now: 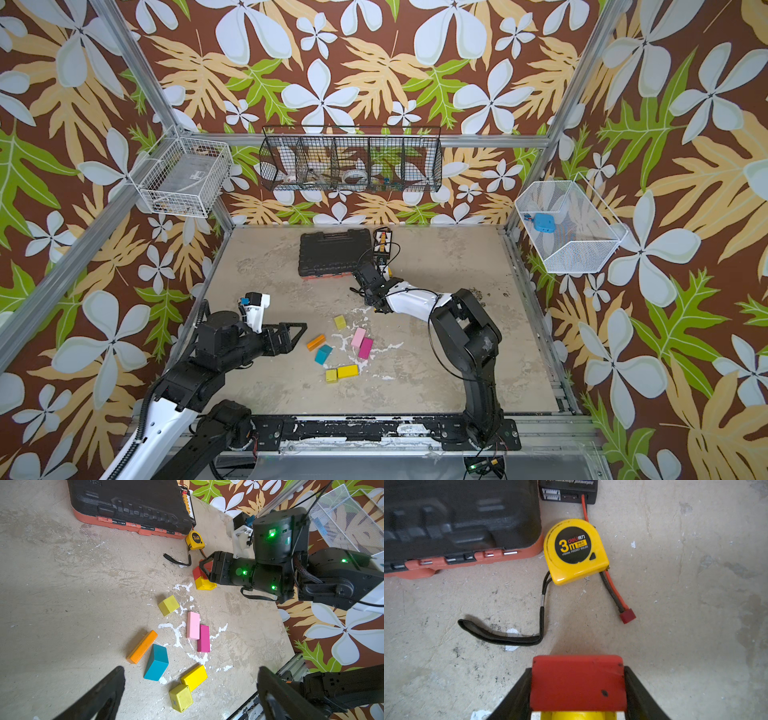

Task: Build the wood block tower
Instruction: 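Lower the red rectangular block onto the red arch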

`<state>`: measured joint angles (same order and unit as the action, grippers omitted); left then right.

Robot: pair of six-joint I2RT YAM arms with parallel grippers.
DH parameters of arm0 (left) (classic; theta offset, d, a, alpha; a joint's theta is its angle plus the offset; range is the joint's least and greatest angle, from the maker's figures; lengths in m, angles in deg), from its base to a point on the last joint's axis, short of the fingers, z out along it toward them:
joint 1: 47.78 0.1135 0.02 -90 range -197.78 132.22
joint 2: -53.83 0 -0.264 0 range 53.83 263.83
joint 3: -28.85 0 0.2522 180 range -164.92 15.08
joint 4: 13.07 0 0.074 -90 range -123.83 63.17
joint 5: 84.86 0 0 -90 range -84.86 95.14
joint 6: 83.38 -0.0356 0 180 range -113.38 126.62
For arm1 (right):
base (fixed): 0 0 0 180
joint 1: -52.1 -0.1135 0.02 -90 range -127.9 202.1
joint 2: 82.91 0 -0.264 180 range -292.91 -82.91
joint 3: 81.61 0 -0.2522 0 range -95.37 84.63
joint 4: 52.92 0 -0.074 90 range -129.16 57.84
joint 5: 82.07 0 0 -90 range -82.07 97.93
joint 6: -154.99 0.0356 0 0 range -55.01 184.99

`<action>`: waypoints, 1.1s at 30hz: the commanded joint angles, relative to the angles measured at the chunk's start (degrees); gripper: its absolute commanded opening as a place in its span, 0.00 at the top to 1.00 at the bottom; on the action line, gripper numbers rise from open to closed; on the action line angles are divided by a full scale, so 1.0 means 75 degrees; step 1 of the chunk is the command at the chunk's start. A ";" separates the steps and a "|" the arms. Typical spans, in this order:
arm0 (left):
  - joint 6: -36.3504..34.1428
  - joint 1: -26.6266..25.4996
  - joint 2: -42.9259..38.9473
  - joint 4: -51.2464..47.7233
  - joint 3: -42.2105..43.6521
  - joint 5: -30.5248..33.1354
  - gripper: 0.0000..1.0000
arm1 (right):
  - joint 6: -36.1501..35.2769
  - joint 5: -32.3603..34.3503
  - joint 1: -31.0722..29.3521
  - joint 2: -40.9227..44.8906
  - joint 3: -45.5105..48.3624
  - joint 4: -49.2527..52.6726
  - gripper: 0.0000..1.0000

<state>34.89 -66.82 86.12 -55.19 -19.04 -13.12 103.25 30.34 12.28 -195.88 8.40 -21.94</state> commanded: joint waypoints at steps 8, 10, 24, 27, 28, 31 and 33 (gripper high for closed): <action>0.0013 -0.0006 -0.0007 0.0184 0.0001 0.0038 0.00 | 0.0020 0.0107 -0.0008 -0.0016 0.0062 0.0057 0.45; 0.0013 -0.0011 -0.0028 0.0189 0.0002 0.0044 0.00 | 0.0020 0.0105 -0.0003 -0.0010 0.0074 0.0054 0.45; 0.0006 -0.0010 -0.0038 0.0195 0.0004 0.0044 0.00 | 0.0069 0.0041 -0.0004 -0.0015 0.0121 0.0014 0.39; 0.0014 -0.0006 -0.0034 0.0195 0.0004 0.0044 0.00 | 0.0084 0.0045 -0.0010 -0.0008 0.0134 0.0021 0.37; 0.0009 -0.0003 -0.0034 0.0195 0.0004 0.0044 0.00 | 0.0090 0.0047 -0.0002 0.0003 0.0133 0.0014 0.37; 0.0017 -0.0007 -0.0046 0.0195 0.0004 0.0044 0.00 | 0.0090 0.0017 -0.0011 0.0002 0.0129 0.0007 0.35; 0.0009 -0.0004 -0.0047 0.0195 0.0004 0.0044 0.00 | 0.0090 0.0000 -0.0004 0.0002 0.0133 0.0002 0.34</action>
<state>34.89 -66.82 85.79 -55.17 -19.02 -13.12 103.60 30.34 12.28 -195.90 9.28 -21.94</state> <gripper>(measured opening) 0.996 0.658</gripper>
